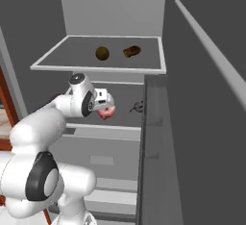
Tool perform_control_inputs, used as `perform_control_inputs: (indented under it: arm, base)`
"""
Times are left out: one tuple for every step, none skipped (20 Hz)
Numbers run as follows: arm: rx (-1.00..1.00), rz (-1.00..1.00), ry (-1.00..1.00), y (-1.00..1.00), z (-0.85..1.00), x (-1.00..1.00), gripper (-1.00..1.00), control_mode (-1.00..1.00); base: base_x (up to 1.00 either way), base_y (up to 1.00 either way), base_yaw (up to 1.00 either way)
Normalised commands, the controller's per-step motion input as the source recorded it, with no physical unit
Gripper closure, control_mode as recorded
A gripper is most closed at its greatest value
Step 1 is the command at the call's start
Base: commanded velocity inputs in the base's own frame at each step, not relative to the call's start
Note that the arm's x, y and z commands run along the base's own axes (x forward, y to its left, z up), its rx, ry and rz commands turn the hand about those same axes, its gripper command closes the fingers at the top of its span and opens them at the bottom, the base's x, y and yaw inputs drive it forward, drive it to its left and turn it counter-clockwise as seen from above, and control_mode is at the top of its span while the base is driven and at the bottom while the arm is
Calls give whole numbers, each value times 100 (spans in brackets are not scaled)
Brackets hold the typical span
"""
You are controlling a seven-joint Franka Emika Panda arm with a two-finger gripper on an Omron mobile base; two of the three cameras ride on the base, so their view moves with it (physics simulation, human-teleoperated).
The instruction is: Gather the sweet potato and avocado from the fridge and place them on a tray on the dining counter. Then gather the steak and fish from the fridge and place them on the other tray.
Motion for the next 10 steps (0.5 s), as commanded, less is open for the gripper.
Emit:
perform_control_inputs:
  arm:
    - [0,4,5,-13,-20,32,-100,-100]
    - [0,3,1,0,-19,22,-100,-100]
    - [0,3,2,0,-21,26,-100,-100]
    - [0,3,3,0,-25,28,-100,-100]
    - [0,3,0,0,-15,20,-100,-100]
    - [0,2,0,0,-16,23,-100,-100]
    - [0,1,0,0,-17,31,-100,-100]
    - [0,1,0,0,-15,27,-100,-100]
    - [0,1,0,2,-5,24,-100,-100]
    - [0,1,0,3,-11,25,-100,-100]
  base:
    - [0,0,0]
    - [0,0,0]
    - [0,0,0]
    - [0,0,0]
    - [0,0,0]
    - [0,0,0]
    - [0,0,0]
    - [0,0,0]
    - [0,0,0]
    - [0,0,0]
